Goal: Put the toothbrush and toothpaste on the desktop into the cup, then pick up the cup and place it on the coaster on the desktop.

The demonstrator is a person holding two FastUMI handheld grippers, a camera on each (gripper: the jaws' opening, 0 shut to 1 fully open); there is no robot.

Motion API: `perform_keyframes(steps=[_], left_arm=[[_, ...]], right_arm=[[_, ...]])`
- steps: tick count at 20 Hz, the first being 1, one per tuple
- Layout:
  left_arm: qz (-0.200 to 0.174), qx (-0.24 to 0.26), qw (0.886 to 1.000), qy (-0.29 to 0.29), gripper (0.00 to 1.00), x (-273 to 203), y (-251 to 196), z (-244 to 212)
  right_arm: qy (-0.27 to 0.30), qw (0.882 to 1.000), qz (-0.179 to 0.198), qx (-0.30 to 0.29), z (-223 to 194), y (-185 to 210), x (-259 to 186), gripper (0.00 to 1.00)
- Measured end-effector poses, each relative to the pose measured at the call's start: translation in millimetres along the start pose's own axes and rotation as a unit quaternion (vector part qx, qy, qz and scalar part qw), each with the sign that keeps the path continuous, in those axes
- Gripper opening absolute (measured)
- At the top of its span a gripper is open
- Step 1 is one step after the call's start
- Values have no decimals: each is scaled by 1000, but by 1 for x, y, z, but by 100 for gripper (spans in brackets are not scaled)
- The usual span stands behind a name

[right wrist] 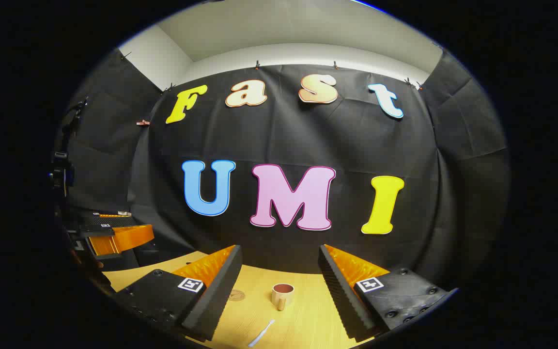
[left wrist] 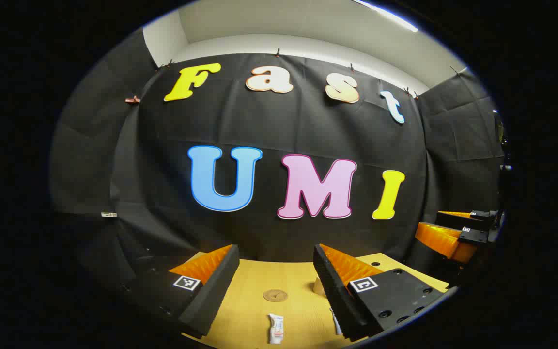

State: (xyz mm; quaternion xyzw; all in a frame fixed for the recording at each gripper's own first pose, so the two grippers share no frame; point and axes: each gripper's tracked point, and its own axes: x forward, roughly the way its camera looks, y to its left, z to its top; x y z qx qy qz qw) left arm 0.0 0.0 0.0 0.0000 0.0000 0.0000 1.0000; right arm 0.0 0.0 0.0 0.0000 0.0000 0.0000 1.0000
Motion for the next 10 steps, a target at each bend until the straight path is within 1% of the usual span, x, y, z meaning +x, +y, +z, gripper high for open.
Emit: perform_keyframes(steps=[2,3,4,6,10], left_arm=[[-8,7,1000,0,96,8,-11,-3],[-9,12,1000,-1,96,12,-16,-2],[-10,17,1000,-3,96,15,-19,-3],[-11,18,1000,-3,96,19,-22,-3],[-1,16,1000,10,96,26,-20,-15]], right_arm=[[5,1000,3,-3,-6,-5,5,97],[8,1000,3,-1,-8,-8,9,95],[10,1000,3,2,-10,-12,11,97],[14,1000,3,10,-14,-16,16,97],[26,1000,8,13,-24,-20,22,97]])
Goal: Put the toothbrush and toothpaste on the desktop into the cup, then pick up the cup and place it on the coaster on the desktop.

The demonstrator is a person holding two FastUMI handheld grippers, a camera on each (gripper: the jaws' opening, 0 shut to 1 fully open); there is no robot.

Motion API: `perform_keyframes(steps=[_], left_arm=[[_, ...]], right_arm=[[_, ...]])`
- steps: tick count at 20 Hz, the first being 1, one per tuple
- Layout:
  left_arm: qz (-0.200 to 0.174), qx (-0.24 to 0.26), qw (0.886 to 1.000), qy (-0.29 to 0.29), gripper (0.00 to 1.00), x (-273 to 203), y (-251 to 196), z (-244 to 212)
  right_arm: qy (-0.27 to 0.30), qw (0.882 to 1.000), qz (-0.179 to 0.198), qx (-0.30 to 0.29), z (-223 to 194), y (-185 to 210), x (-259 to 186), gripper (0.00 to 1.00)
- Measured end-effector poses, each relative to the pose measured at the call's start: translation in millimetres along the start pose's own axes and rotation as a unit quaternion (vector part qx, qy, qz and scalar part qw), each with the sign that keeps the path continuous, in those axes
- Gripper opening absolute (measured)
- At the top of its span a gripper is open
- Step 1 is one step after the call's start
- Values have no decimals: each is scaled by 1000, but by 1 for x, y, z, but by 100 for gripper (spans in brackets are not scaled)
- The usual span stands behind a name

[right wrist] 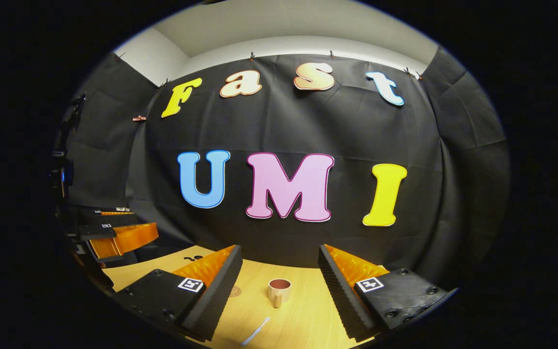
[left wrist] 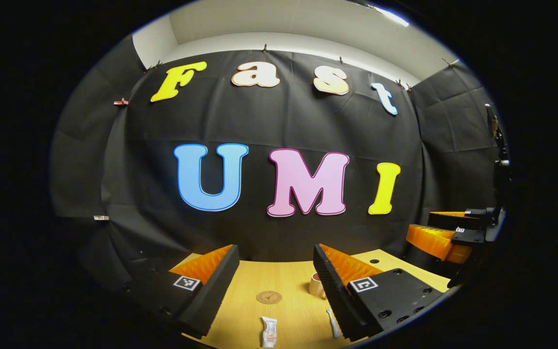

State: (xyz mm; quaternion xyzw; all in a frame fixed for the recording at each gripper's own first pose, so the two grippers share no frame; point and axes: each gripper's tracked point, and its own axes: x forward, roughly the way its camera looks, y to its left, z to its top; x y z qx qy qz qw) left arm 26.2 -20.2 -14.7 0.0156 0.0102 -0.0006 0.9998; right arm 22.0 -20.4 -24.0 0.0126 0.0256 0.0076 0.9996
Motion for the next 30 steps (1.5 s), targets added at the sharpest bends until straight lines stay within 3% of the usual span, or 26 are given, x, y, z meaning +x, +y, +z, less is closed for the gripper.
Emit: perform_keyframes(steps=[6,12,20,30], left_arm=[[7,3,999,35,96,9,4,-24],[18,1,992,125,96,26,18,-80],[30,13,973,229,96,39,20,-168],[24,20,940,339,96,48,15,-273]], right_arm=[[19,1000,21,7,-19,3,8,97],[47,997,55,25,-48,6,24,97],[94,992,70,49,-96,-13,44,97],[152,984,82,48,-147,-35,57,98]])
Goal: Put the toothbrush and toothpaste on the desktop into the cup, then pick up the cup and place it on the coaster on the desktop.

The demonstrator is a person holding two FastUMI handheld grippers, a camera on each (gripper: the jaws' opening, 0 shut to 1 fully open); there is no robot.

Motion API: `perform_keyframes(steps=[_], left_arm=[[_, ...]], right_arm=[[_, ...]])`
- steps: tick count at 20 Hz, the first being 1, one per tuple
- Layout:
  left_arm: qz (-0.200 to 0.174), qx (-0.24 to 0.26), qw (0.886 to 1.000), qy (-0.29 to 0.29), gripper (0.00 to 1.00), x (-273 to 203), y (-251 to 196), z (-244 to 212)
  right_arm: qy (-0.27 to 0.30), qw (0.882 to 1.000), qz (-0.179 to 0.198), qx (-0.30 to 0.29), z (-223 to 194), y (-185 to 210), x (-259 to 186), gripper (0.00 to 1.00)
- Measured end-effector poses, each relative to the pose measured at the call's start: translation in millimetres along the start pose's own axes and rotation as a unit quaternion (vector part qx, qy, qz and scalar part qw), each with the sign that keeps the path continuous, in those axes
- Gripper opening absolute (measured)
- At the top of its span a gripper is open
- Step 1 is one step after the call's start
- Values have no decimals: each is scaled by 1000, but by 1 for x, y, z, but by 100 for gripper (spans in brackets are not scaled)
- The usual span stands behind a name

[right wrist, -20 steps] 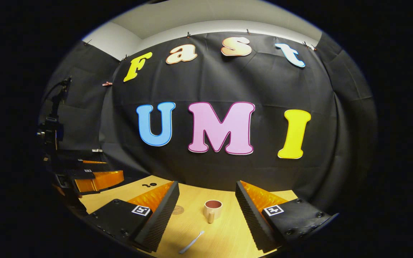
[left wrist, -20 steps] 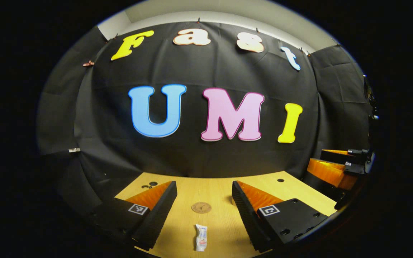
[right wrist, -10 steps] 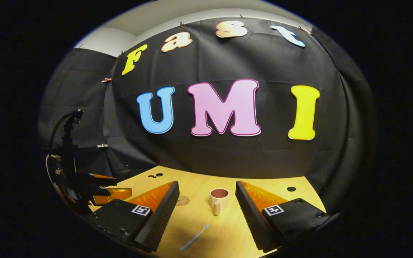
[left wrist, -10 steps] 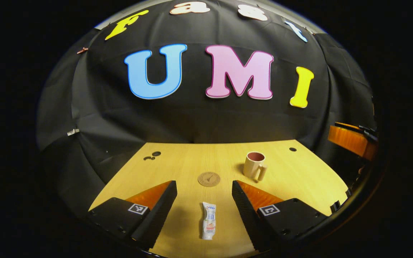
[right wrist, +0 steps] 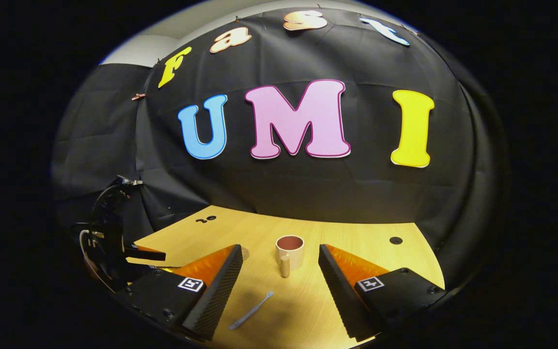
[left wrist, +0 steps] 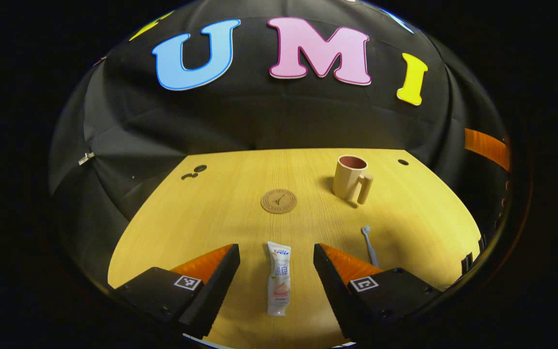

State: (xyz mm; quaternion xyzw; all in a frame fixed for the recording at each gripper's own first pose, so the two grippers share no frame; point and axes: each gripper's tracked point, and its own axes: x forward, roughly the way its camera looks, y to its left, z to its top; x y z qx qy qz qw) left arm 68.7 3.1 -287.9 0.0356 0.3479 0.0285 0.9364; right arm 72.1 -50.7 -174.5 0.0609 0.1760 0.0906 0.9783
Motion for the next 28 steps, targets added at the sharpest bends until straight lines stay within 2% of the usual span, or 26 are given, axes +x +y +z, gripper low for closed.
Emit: perform_keyframes(steps=[5,11,16,23,25,26,28], left_arm=[[-8,22,998,63,96,35,3,-39],[-6,18,993,114,95,58,9,-69],[-7,24,989,144,95,67,11,-86],[-17,26,986,162,89,72,7,-93],[-34,13,984,172,86,73,2,-95],[-37,10,984,173,76,73,1,-93],[-47,18,983,178,70,74,0,-95]], right_arm=[[30,1000,-5,-3,-23,-13,7,98],[61,998,-12,-2,-46,-23,15,98],[77,997,-9,10,-60,-23,21,98],[92,996,-4,15,-73,-14,22,98],[100,995,-2,22,-79,-10,20,98],[105,994,-1,24,-81,-7,20,98],[114,993,0,24,-86,-3,20,99]])
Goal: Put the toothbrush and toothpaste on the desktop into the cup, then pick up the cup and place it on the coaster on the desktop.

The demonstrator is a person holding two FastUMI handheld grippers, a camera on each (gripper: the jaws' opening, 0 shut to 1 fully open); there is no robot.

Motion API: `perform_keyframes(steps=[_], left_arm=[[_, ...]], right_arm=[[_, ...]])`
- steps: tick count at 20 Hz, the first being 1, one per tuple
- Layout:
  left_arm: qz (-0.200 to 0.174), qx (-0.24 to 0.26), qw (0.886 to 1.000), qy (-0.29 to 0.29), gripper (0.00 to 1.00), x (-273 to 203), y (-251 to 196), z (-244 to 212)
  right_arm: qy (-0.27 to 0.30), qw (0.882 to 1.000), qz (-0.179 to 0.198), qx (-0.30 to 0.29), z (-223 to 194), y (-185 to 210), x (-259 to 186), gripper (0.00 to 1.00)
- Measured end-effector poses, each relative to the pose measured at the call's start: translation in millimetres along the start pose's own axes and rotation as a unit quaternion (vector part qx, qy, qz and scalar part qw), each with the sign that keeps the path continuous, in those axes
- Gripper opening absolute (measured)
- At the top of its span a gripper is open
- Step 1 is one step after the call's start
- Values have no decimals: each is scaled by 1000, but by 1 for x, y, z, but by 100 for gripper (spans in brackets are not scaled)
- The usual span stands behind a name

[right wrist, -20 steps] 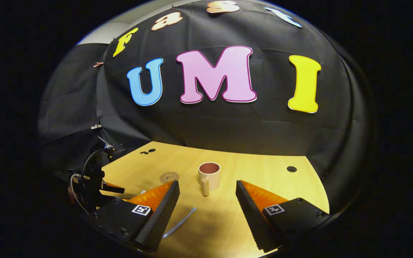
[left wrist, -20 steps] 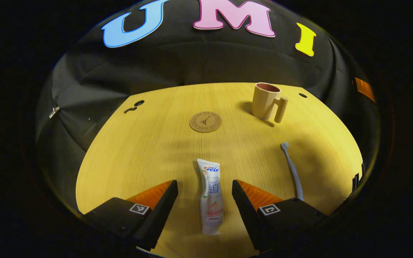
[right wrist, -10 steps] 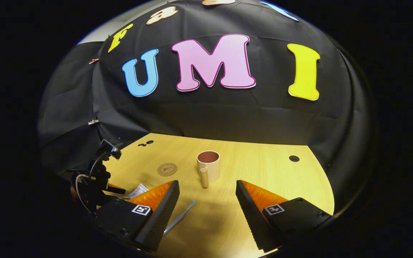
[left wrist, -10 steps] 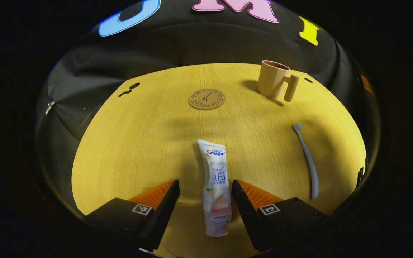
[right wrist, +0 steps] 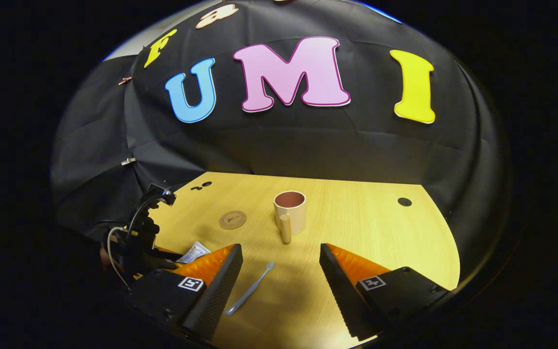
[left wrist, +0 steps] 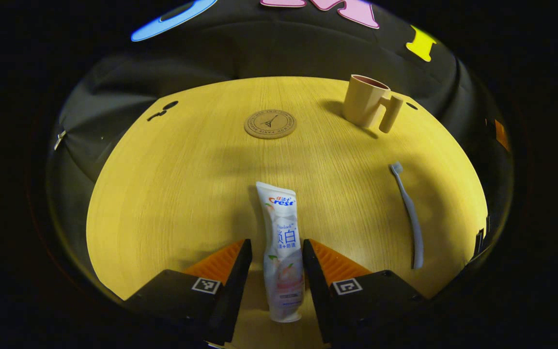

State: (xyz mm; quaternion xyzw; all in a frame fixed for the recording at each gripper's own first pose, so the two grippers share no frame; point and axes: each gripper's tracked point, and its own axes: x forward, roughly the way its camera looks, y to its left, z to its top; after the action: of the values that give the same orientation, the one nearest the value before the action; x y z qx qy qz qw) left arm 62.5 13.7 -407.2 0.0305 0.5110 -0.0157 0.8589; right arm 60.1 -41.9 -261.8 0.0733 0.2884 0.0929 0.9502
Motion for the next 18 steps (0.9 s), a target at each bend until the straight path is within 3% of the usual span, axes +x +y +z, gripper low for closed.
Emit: perform_keyframes(steps=[7,12,13,14,16,17,18], left_arm=[[-23,26,999,11,39,0,-2,2],[-38,34,999,1,36,-1,-3,2],[-40,38,999,-1,41,-3,-3,0],[-40,40,998,-4,35,-7,-3,0],[-44,34,998,-22,35,-19,-2,6],[-48,25,998,-29,40,-26,-2,8],[-53,15,998,-37,35,-33,-1,11]], right_arm=[[40,999,-7,7,-23,10,3,100],[78,997,-3,18,-45,23,5,98],[85,996,-3,20,-49,25,7,98],[93,995,-2,25,-53,30,10,98],[111,993,-3,30,-62,33,16,98],[121,992,-1,33,-66,37,19,98],[130,991,1,35,-71,41,23,98]])
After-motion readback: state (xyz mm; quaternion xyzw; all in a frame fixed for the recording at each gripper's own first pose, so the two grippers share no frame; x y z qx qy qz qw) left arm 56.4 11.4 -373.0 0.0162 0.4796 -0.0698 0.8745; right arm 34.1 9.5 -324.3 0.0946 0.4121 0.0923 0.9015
